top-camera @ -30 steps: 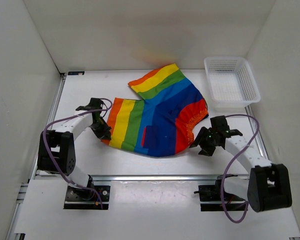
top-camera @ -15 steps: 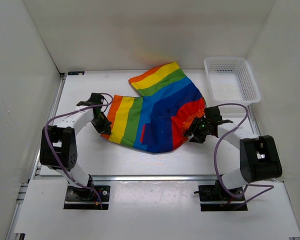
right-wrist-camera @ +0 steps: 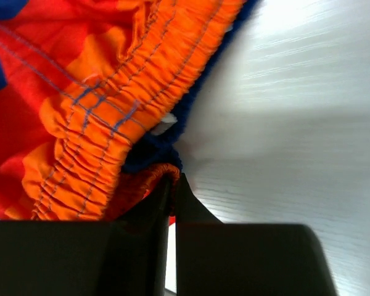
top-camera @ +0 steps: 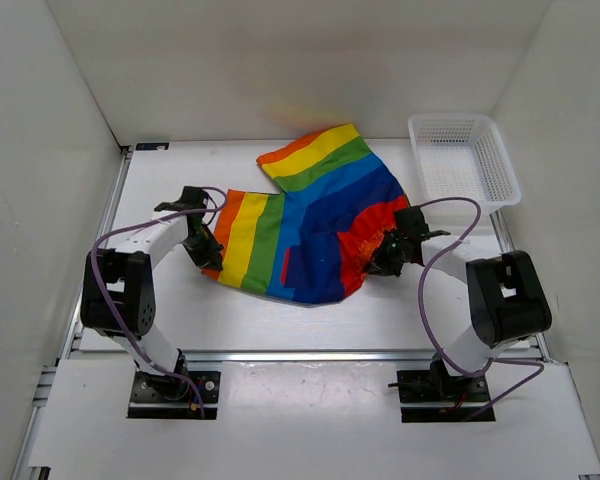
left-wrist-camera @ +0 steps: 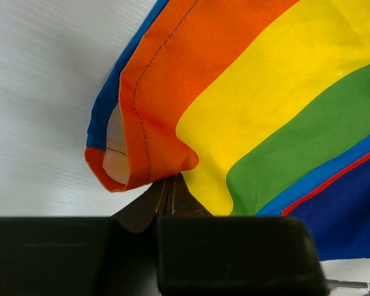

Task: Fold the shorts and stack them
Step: Fold the shorts

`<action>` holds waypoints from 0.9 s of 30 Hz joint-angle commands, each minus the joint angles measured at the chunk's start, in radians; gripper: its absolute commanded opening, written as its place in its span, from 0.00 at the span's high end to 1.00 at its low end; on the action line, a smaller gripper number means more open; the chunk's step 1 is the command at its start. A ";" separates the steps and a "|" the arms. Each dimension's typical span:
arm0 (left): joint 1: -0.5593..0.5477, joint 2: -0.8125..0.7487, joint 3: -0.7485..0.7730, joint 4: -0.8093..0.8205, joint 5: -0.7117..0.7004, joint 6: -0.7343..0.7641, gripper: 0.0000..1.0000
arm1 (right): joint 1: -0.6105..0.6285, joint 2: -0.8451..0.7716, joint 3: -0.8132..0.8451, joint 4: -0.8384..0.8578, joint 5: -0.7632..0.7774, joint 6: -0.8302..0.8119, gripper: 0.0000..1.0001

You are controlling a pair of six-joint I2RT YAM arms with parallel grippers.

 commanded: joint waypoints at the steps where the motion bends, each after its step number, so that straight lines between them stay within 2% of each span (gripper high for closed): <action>1: 0.009 -0.002 0.040 -0.005 0.003 0.016 0.90 | 0.002 -0.091 0.079 -0.119 0.149 -0.002 1.00; 3: 0.035 -0.002 0.084 -0.026 0.023 0.027 0.90 | -0.007 -0.135 0.134 -0.187 0.222 -0.038 1.00; 6: 0.089 0.014 0.230 -0.067 0.049 0.047 0.90 | -0.043 -0.135 0.354 -0.301 0.249 -0.118 1.00; 7: 0.099 0.028 0.288 -0.083 0.060 0.047 0.90 | -0.055 -0.074 0.545 -0.374 0.249 -0.138 1.00; 8: 0.109 0.067 0.357 -0.106 0.070 0.047 0.90 | -0.076 -0.032 0.661 -0.416 0.234 -0.178 1.00; 9: 0.118 0.090 0.521 -0.132 0.081 0.058 0.90 | -0.086 0.015 0.790 -0.465 0.220 -0.192 1.00; 10: 0.118 0.115 0.616 -0.200 0.081 0.058 0.90 | -0.095 0.111 0.929 -0.520 0.202 -0.203 1.00; 11: 0.127 0.158 0.712 -0.242 0.081 0.058 0.90 | -0.095 0.155 1.202 -0.607 0.183 -0.225 1.00; 12: 0.139 0.176 0.893 -0.277 0.072 0.068 0.90 | -0.095 0.185 1.326 -0.640 0.172 -0.226 1.00; 14: 0.149 0.187 1.029 -0.345 0.072 0.068 0.90 | -0.095 0.223 1.543 -0.677 0.152 -0.246 1.00; 15: 0.174 0.177 1.087 -0.345 0.090 0.078 0.90 | -0.095 0.212 1.564 -0.677 0.152 -0.246 1.00; 16: 0.175 0.161 1.088 -0.345 0.100 0.078 0.90 | -0.095 0.188 1.549 -0.677 0.140 -0.246 1.00; 18: 0.188 0.080 1.036 -0.318 0.100 0.078 0.90 | -0.095 0.075 1.356 -0.657 0.144 -0.246 1.00; 20: 0.188 0.005 0.843 -0.279 0.100 0.087 0.90 | -0.095 -0.041 1.133 -0.601 0.157 -0.233 1.00; 21: 0.188 -0.038 0.753 -0.253 0.100 0.087 0.90 | -0.095 -0.163 0.887 -0.536 0.171 -0.208 1.00; 22: 0.188 -0.122 0.559 -0.194 0.091 0.087 0.90 | -0.095 -0.223 0.769 -0.512 0.181 -0.197 1.00; 24: 0.175 -0.185 0.383 -0.138 0.091 0.087 0.90 | -0.095 -0.353 0.489 -0.494 0.194 -0.165 1.00; 26: 0.133 -0.201 0.217 -0.097 0.100 0.062 0.90 | -0.095 -0.406 0.354 -0.494 0.207 -0.149 1.00; 27: 0.114 -0.201 0.184 -0.087 0.100 0.062 0.90 | -0.095 -0.435 0.263 -0.494 0.217 -0.140 1.00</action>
